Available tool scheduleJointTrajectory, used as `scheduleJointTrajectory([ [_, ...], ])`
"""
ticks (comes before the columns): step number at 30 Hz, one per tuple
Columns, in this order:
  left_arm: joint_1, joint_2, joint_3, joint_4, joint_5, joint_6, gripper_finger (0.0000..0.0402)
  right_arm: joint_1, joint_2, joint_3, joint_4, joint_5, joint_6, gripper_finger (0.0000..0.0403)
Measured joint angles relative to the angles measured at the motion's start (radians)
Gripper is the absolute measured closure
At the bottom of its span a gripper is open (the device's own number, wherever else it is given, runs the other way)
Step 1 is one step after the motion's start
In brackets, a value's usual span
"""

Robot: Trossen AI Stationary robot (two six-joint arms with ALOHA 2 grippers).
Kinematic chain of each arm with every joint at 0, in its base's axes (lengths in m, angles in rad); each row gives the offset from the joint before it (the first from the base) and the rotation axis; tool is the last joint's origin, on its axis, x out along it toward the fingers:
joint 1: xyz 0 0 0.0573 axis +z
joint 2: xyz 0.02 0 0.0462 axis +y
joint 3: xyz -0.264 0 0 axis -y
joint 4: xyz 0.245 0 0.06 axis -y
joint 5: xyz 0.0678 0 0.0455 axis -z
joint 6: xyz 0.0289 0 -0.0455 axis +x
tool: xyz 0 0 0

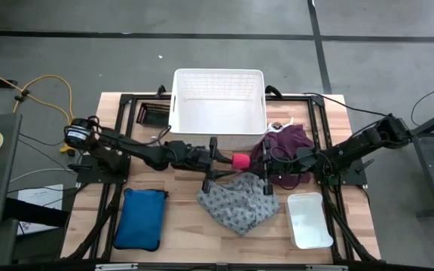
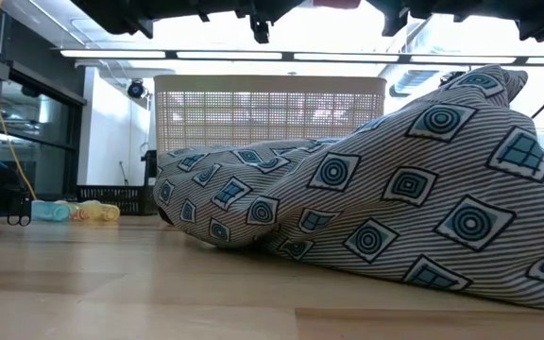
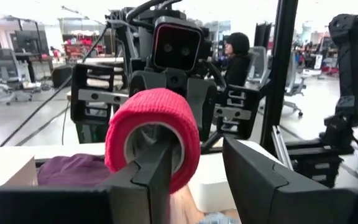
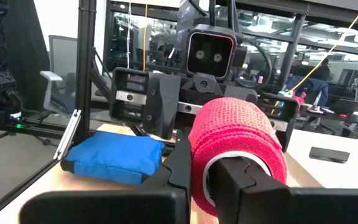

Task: Pick & place medical supplies in basket/bin
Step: Put the red bandage into the small white bin

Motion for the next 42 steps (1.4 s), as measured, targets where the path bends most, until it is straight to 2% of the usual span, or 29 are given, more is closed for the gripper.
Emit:
scheduleJointTrajectory([
  [19,-0.019,-0.193,-0.003,-0.379,-0.008,0.0,0.0263,0.0,-0.002,0.001,0.006,0.0,0.017,0.0375],
  [33,-0.028,-0.197,-0.003,-0.368,-0.015,0.0,0.0263,0.0,-0.004,0.001,-0.003,0.0,0.03,0.0375],
  [38,-0.028,-0.197,-0.003,-0.367,-0.023,0.0,0.0263,0.011,-0.09,0.001,-0.157,0.011,0.11,0.0375],
  [42,-0.028,-0.197,-0.003,-0.367,-0.023,0.001,0.0263,0.063,-0.194,0.001,-0.328,0.043,0.185,0.0375],
])
